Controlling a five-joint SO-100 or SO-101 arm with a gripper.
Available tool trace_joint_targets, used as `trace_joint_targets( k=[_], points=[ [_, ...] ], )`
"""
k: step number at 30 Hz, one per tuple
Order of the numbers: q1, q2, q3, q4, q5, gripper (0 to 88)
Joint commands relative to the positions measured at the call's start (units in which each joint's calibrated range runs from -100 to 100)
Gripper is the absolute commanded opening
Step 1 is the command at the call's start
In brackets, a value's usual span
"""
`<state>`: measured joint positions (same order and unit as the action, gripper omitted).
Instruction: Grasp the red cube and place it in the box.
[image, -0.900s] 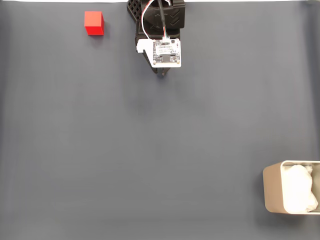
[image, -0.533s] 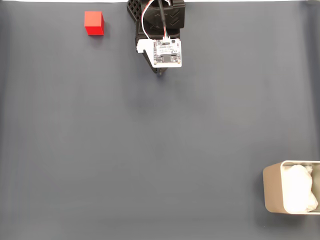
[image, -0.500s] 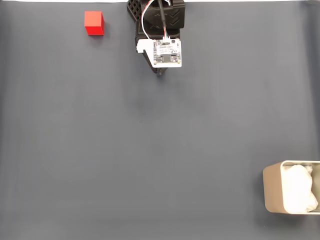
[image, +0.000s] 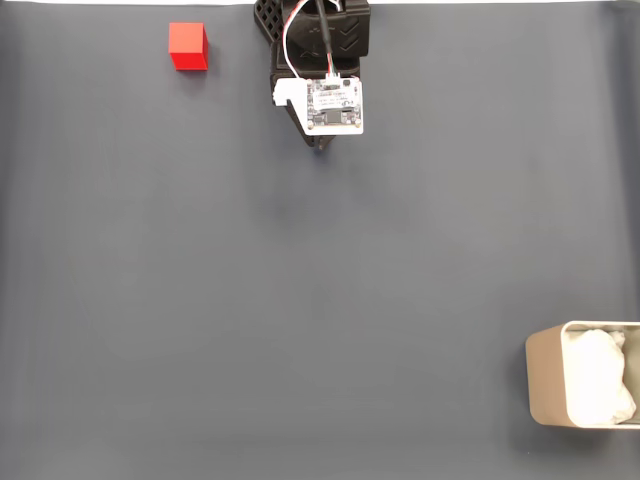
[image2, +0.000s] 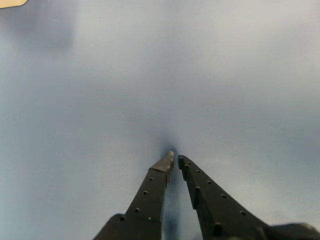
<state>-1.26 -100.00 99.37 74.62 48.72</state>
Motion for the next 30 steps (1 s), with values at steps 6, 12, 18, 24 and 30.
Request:
trace_joint_targets(
  k=[6,12,18,24,30],
  points=[
    [0.6,0.0,0.5,1.3,0.5,0.0],
    [0.6,0.0,0.5,1.3,0.4,0.0],
    [0.6,0.0,0.5,1.3,0.3,0.0],
    [0.6,0.5,0.0,-8.2,-0.8,0.0],
    [-3.1,12.2,-18.5,-21.8,-0.6,0.0]
  ],
)
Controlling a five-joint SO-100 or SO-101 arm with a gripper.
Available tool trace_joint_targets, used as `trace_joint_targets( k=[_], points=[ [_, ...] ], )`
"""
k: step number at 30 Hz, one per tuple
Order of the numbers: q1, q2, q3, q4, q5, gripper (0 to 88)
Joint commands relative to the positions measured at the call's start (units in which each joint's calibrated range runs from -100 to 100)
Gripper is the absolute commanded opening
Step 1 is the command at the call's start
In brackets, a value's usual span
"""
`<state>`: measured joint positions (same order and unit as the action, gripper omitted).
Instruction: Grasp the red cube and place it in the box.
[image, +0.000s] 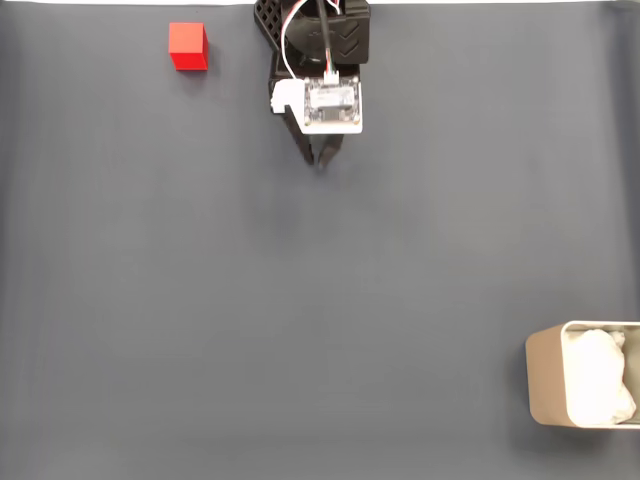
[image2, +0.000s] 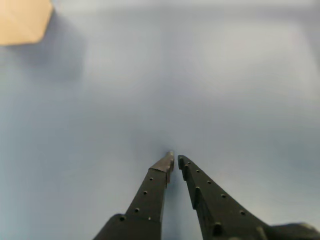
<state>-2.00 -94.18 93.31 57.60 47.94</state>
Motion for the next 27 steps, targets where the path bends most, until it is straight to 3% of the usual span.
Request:
trace_joint_targets(
  k=[1,10,20,27],
  points=[
    [-3.3,10.5,-19.0,-3.9,-0.2,0.0],
    [-4.8,39.1,-69.3,11.0,-1.4,0.0],
    [-2.5,48.4,-83.3,18.5,-2.7,0.0],
    [4.1,51.5,-85.7,21.3,-2.4,0.0]
  ],
)
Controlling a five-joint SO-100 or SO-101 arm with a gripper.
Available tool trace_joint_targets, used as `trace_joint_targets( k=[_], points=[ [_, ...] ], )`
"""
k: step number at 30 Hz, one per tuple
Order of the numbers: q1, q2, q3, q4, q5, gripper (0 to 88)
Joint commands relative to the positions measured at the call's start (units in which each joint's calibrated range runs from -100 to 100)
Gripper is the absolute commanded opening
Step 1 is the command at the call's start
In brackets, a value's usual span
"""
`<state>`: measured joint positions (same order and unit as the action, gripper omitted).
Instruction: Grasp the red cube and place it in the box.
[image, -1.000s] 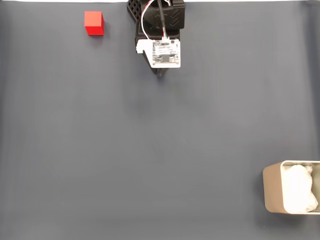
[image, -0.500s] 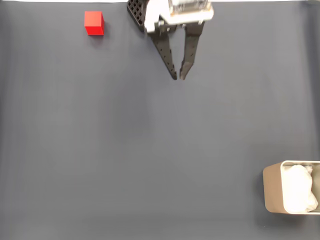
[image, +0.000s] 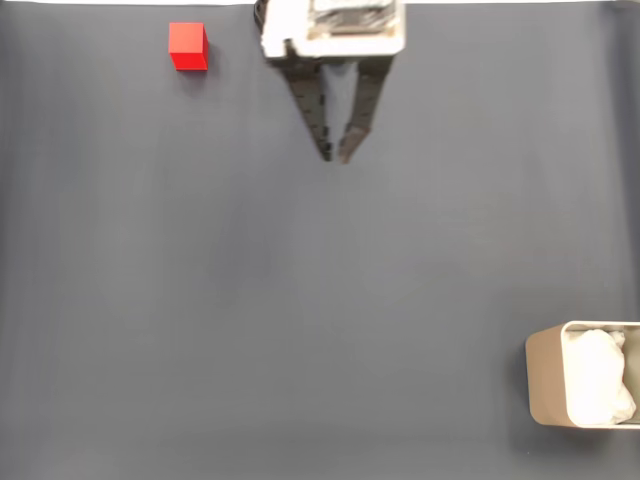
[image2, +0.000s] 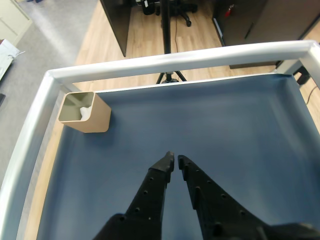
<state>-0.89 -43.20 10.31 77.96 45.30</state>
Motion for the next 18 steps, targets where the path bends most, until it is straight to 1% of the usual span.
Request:
trace_joint_targets(
  k=[1,10,18],
  points=[
    [4.0,0.9,-2.9,1.2,0.2,0.0],
    [13.7,2.3,-2.6,2.3,-1.1,0.0],
    [23.3,1.0,2.3,2.5,-2.5,0.0]
  ],
)
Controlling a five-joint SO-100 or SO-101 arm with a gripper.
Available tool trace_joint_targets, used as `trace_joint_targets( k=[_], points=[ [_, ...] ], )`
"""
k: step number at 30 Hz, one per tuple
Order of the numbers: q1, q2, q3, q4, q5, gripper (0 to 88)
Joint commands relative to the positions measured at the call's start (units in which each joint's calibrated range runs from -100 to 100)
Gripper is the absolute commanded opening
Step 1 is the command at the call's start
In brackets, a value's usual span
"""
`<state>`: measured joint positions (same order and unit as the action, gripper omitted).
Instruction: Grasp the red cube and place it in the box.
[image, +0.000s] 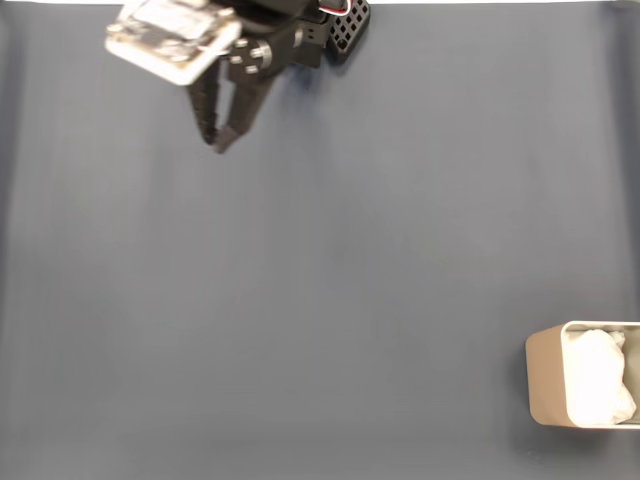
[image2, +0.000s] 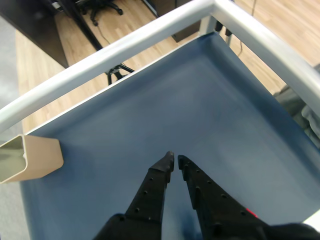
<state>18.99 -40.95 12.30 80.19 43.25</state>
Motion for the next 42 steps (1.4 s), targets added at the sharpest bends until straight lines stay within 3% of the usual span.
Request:
trace_joint_targets(
  k=[1,17,24,42],
  points=[
    [4.6,-1.6,0.8,0.1,-0.4,0.0],
    [22.7,-6.7,6.9,-0.4,0.9,0.0],
    [30.4,-11.7,17.3,-3.6,1.6,0.0],
    [41.2,-17.3,26.4,-3.6,2.4,0.0]
  ],
)
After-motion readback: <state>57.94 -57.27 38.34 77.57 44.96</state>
